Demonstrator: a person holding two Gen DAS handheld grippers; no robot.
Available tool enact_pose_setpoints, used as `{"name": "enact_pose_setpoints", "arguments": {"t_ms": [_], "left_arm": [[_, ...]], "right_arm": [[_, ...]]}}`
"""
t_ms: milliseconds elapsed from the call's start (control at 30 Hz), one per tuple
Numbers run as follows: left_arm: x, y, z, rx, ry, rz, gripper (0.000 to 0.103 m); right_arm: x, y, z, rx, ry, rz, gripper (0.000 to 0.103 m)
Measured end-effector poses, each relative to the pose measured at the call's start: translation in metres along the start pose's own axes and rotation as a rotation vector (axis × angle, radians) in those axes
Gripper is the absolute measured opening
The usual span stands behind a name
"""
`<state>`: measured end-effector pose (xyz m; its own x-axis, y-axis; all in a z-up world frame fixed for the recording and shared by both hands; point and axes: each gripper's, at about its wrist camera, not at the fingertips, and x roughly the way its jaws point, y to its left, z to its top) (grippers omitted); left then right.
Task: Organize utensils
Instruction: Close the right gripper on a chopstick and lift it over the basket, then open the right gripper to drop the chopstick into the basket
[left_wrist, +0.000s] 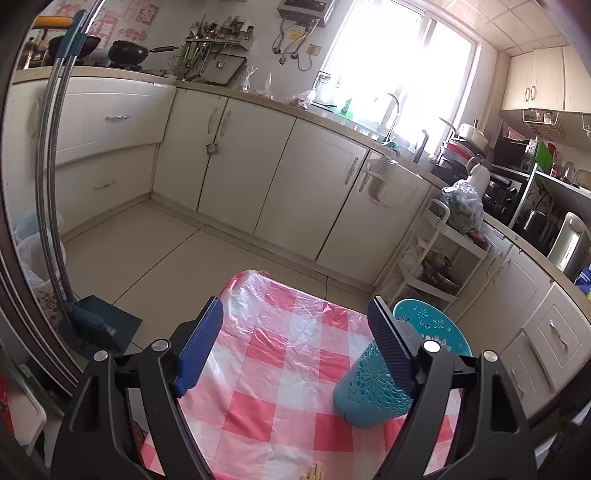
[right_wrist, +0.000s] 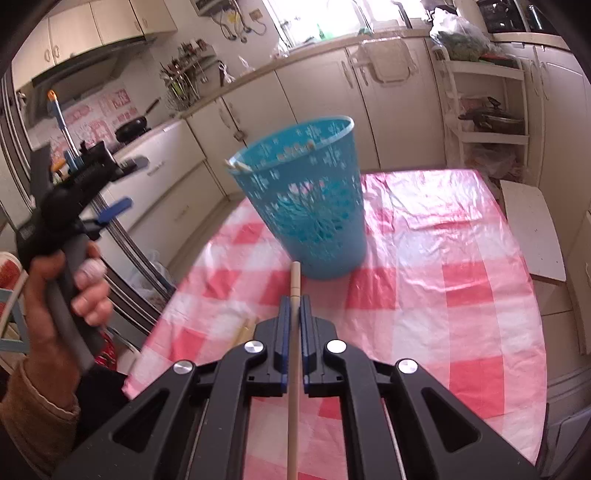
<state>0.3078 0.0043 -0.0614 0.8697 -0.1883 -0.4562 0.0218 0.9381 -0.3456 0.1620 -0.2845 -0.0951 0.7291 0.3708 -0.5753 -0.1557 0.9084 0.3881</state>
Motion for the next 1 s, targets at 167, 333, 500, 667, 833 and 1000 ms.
{"name": "enact_pose_setpoints", "arguments": {"t_ms": [167,333,500,667,833,1000], "left_arm": [[0.001,-0.006,-0.002,0.003,0.006,-0.004,0.077],[0.003,-0.006,-0.002,0.005,0.008,-0.005,0.077],[0.006,-0.006,-0.004,-0.001,0.02,-0.007,0.077],[0.01,-0.005,-0.003,-0.006,0.034,-0.015,0.077],[0.012,-0.005,-0.001,-0.01,0.039,-0.02,0.077],[0.013,-0.005,-0.002,-0.006,0.046,-0.017,0.077]], "right_arm": [[-0.018,0.018,0.06,0.004,-0.163,0.077,0.006],[-0.009,0.033,0.125,-0.015,-0.351,0.068,0.006],[0.024,0.024,0.161,0.028,-0.458,-0.01,0.006],[0.051,0.011,0.168,0.042,-0.436,-0.076,0.006],[0.058,0.009,0.156,0.007,-0.394,-0.096,0.006],[0.06,0.007,0.142,-0.024,-0.341,-0.096,0.006]]}}
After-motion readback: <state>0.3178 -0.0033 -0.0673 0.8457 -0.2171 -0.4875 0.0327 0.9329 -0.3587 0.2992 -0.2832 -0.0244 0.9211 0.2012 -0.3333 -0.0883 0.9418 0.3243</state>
